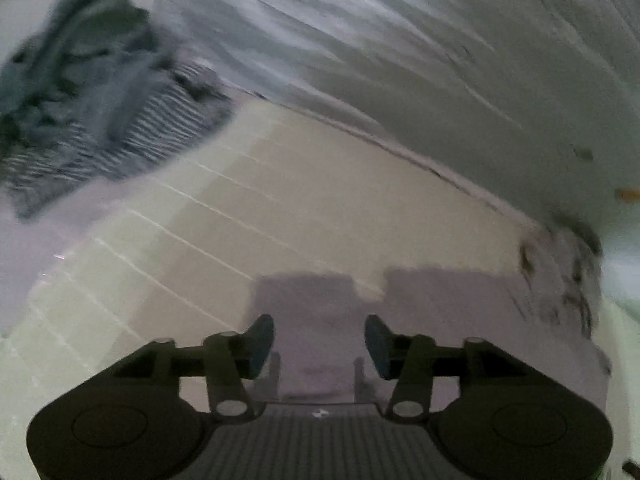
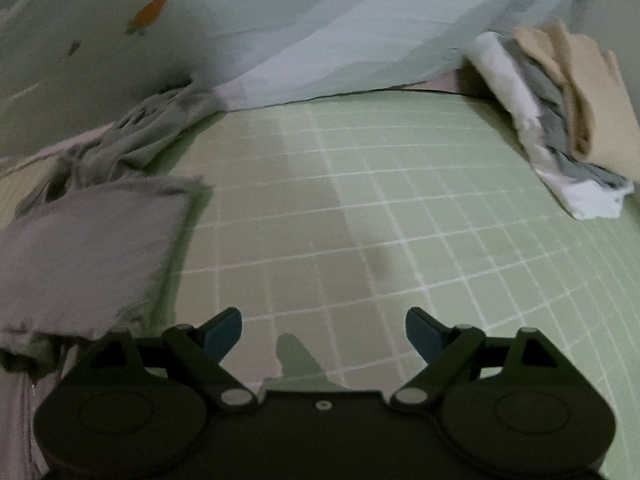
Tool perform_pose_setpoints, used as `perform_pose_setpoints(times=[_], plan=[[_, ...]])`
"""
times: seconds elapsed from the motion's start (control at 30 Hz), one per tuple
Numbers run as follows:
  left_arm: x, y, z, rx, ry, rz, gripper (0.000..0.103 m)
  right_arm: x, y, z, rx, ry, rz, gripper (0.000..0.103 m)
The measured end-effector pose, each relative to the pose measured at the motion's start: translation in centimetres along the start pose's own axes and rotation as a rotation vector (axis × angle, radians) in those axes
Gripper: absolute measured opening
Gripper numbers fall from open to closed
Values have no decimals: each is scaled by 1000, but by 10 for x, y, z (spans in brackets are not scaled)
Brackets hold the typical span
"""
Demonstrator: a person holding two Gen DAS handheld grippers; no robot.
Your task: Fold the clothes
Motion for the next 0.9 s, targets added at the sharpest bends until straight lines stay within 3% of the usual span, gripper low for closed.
perform_pose_setpoints(times=[0.2, 0.27, 0.37, 0.4, 0.5, 0.63, 0.77, 0.9], plan=[[-29, 17, 26, -6, -75, 63, 64, 6, -20, 6, 31, -19, -26, 92], [-31, 15, 31, -8, -61, 73, 69, 7, -22, 7, 31, -20, -28, 92], [-31, 13, 31, 8, -42, 94, 68, 8, -22, 7, 22, -21, -34, 93], [-31, 12, 31, 21, -38, 101, 63, 7, -22, 8, 19, -24, -34, 93], [-29, 9, 32, 57, -24, 125, 21, 5, -22, 9, 15, -34, -34, 93], [-23, -1, 29, 37, -35, 43, 9, 4, -22, 9, 22, -34, -37, 93], [-12, -6, 19, 2, -28, -63, 8, 4, -20, 8, 28, -21, -23, 93], [5, 15, -6, -75, 15, -133, 8, 5, -18, 6, 33, -6, -6, 93]])
Point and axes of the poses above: each gripper's, at about its wrist camera, not at the fingertips, and z roughly the way its jaws point, y to its right, x to its top, the point moved 6 cm from there along z, roughly the way its jaws point, and after that the axes turned 15 degrees about y, right-handed, at the moved point
